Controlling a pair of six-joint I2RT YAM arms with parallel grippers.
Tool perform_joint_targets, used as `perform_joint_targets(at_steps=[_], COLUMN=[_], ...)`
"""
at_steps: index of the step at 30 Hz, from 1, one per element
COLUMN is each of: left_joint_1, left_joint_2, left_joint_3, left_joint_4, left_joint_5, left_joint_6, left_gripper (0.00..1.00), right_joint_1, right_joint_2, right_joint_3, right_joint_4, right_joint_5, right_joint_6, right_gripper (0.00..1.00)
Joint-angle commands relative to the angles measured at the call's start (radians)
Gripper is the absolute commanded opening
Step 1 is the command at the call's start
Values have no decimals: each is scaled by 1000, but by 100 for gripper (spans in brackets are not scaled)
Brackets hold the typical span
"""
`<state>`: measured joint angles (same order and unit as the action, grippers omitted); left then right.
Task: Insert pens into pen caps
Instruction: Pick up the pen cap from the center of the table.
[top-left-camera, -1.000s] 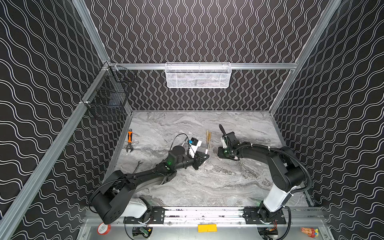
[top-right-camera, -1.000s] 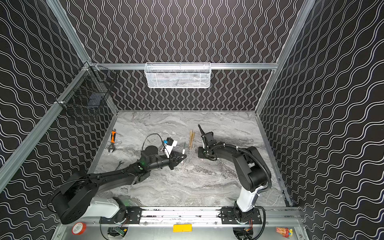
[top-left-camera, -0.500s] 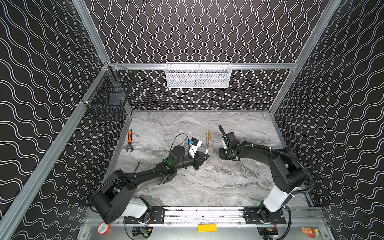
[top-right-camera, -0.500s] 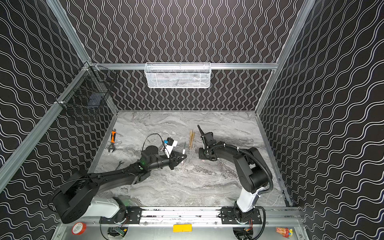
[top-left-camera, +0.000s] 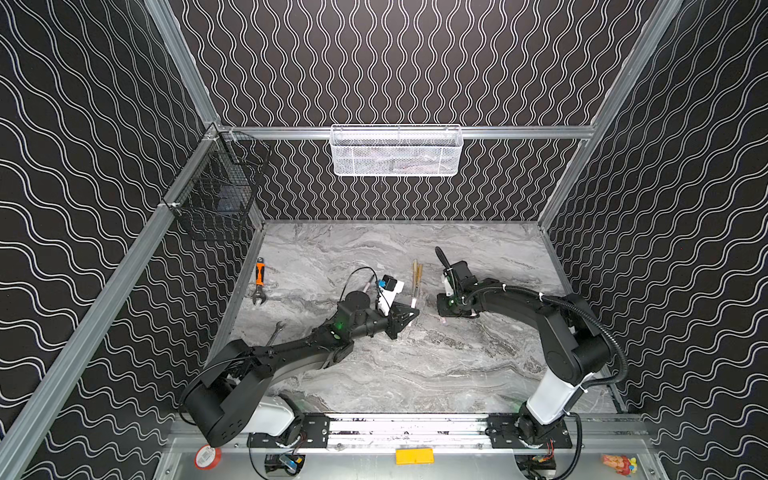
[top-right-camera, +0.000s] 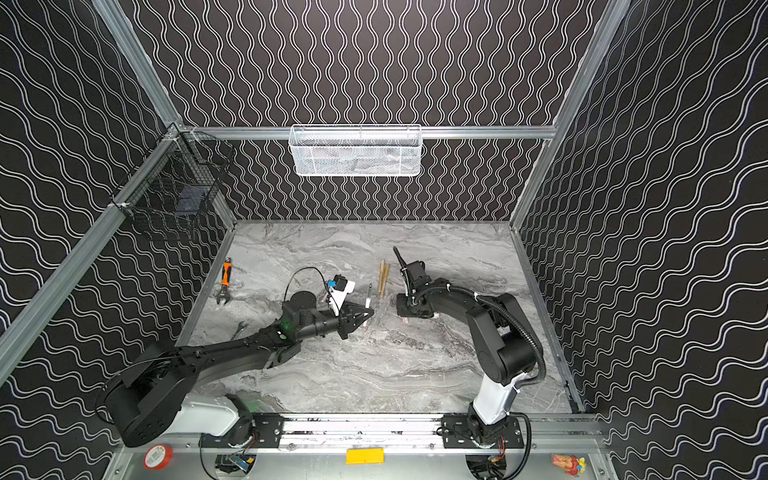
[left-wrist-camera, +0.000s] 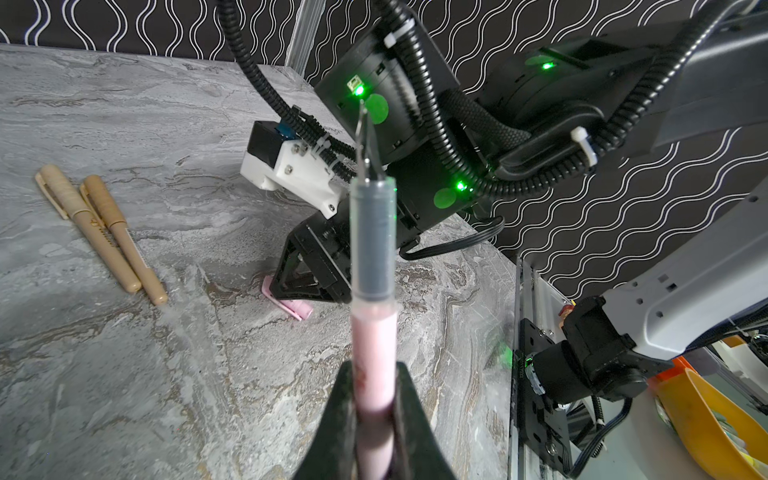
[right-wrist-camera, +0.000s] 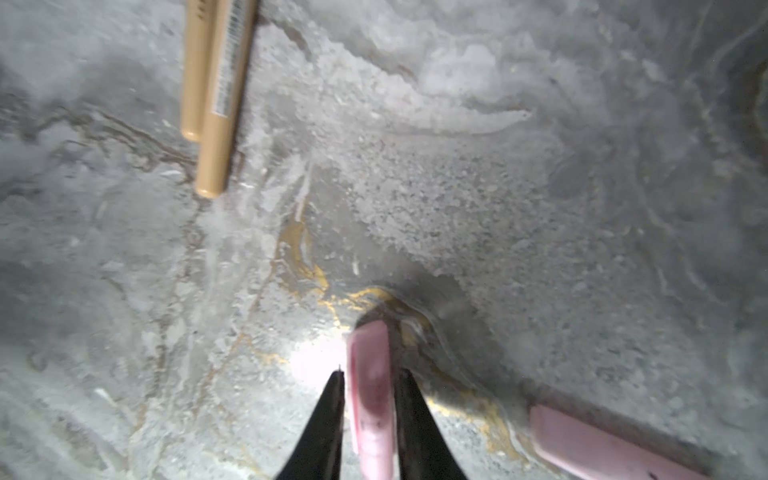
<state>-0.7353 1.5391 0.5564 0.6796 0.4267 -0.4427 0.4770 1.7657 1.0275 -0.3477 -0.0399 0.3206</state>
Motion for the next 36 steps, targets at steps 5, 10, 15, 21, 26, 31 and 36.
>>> perform_joint_targets(at_steps=[5,10,15,21,26,31,36], left_joint_1=[0,-1,0,0,1,0,0], left_joint_2=[4,4,3,2,6,4,-12], left_joint_3=[-1,-4,-1,-3,-3,2,9], left_joint_4=[44,44,40,37,37,35,4], left_joint_5=[7,7,6,3,1,-8,-36], left_joint_6=[-4,-4,1,1,1,4,35], left_gripper=[6,6,6,5,5,5,5], right_joint_1=[1,1,4,5,9,15,15], right_joint_2=[15,20,26,25,1,-48,-161], right_joint_3=[10,0,-2,-7,-12,-20,-78], right_joint_4=[-34,-30,-31,-24,-8,16,99], right_joint_5=[27,19,26,34,33,18,0], right_joint_6=[-11,-13,-8,-2,15,31,36], right_gripper=[23,23,22,18,15,14,14])
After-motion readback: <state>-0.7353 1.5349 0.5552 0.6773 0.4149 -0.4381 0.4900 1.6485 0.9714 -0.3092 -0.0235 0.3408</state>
